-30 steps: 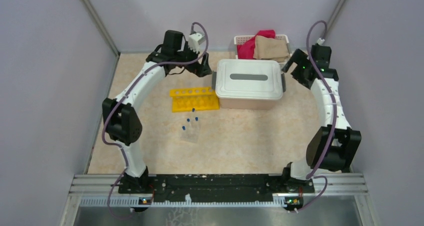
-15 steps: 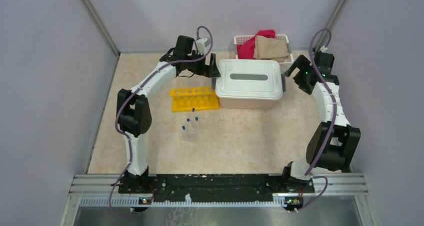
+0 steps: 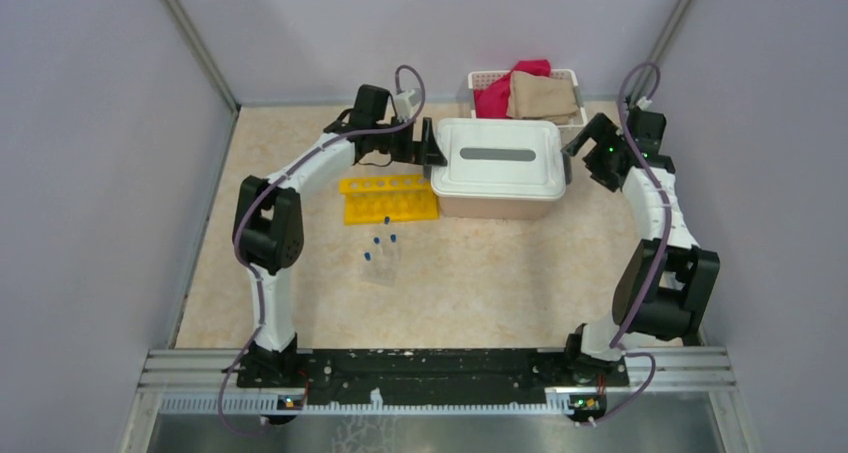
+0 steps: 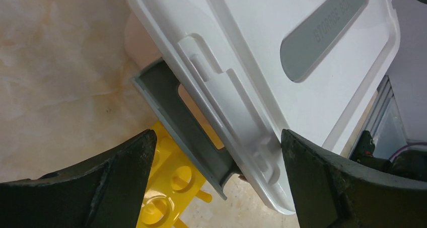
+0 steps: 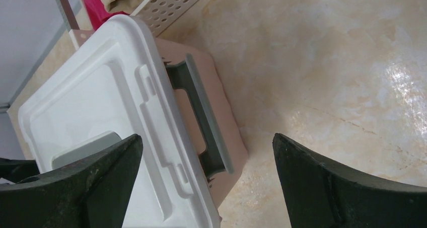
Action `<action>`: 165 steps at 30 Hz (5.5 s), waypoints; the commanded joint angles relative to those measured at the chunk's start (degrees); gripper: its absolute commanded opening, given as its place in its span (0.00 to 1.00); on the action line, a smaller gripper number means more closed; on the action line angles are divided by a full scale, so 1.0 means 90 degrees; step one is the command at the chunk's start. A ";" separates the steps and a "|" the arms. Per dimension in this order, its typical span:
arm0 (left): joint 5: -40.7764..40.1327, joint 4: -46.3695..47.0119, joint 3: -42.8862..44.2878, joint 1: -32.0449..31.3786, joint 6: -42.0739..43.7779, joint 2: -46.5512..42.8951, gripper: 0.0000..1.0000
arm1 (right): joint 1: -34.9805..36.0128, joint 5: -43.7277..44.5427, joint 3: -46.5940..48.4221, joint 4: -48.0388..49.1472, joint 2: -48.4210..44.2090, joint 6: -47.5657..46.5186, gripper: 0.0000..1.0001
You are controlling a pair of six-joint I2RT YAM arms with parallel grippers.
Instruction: Organize the chemistry lab equipment
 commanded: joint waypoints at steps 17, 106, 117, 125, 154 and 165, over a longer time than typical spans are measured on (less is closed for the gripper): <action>0.0985 0.1379 -0.0688 -0.0106 -0.0535 -0.0251 0.99 | -0.0028 -0.0992 -0.0308 0.0865 0.0176 0.0322 0.99; -0.0800 -0.0019 0.0492 -0.0599 0.2076 -0.0038 0.37 | -0.0340 -0.2489 -0.1340 0.2215 -0.0103 0.0911 0.99; -0.0811 -0.0034 0.0547 -0.0607 0.2084 -0.0045 0.36 | -0.0426 -0.3248 -0.1775 0.3424 0.0076 0.1596 0.94; -0.0833 -0.0078 0.0545 -0.0604 0.2204 -0.0092 0.36 | -0.0537 -0.2897 -0.1860 0.3238 -0.0299 0.1283 0.73; -0.0840 -0.0092 0.0493 -0.0607 0.2300 -0.0170 0.36 | 0.0910 0.0170 -0.0214 0.0443 -0.0250 -0.0714 0.50; -0.0787 -0.0086 0.0433 -0.0606 0.2387 -0.0249 0.36 | 0.1333 0.0950 0.0500 -0.0383 0.0250 -0.1117 0.41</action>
